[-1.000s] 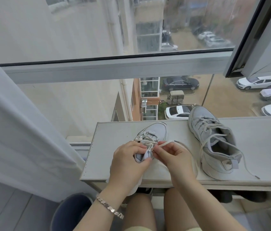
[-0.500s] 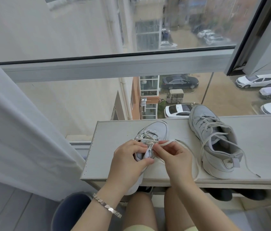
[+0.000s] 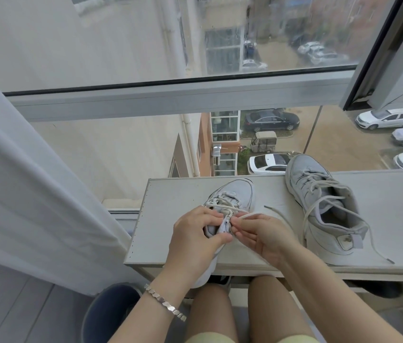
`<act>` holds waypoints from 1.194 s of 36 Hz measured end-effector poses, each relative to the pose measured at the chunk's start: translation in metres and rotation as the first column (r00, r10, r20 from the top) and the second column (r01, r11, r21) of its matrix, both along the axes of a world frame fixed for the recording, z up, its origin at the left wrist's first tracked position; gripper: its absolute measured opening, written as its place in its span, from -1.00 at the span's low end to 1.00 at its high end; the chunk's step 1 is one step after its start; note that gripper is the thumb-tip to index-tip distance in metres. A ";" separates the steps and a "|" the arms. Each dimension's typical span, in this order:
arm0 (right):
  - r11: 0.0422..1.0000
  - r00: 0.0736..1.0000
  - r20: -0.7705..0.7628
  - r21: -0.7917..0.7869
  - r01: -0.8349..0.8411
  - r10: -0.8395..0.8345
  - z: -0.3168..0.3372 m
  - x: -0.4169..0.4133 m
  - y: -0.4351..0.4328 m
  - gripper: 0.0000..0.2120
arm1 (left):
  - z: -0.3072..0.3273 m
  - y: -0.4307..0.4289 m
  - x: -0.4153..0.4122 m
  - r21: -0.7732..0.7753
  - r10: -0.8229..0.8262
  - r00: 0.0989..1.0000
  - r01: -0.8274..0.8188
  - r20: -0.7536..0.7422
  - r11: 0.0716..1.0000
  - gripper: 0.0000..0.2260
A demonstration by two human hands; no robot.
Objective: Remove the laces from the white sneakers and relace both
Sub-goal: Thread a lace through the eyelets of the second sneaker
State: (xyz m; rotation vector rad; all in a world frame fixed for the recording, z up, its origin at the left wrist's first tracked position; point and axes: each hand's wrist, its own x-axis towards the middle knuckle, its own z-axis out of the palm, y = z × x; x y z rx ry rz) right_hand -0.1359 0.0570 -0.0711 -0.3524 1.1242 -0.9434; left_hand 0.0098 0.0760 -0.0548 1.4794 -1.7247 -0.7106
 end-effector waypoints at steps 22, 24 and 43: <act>0.760 0.883 -0.374 -0.475 -0.444 0.283 0.017 -0.017 -0.008 -0.85 | 0.002 0.000 0.002 0.027 -0.058 0.998 0.059 -0.035 0.998 -0.79; 0.655 0.789 -0.466 -0.457 -0.601 0.400 0.022 -0.010 -0.006 -0.93 | 0.003 -0.001 0.000 0.021 -0.065 0.998 0.066 -0.023 0.998 -0.85; 0.844 0.921 -0.379 -0.519 -0.133 -0.088 0.007 -0.008 0.000 -0.81 | 0.003 0.000 -0.003 -0.070 -0.013 1.000 0.012 -0.017 0.997 -0.86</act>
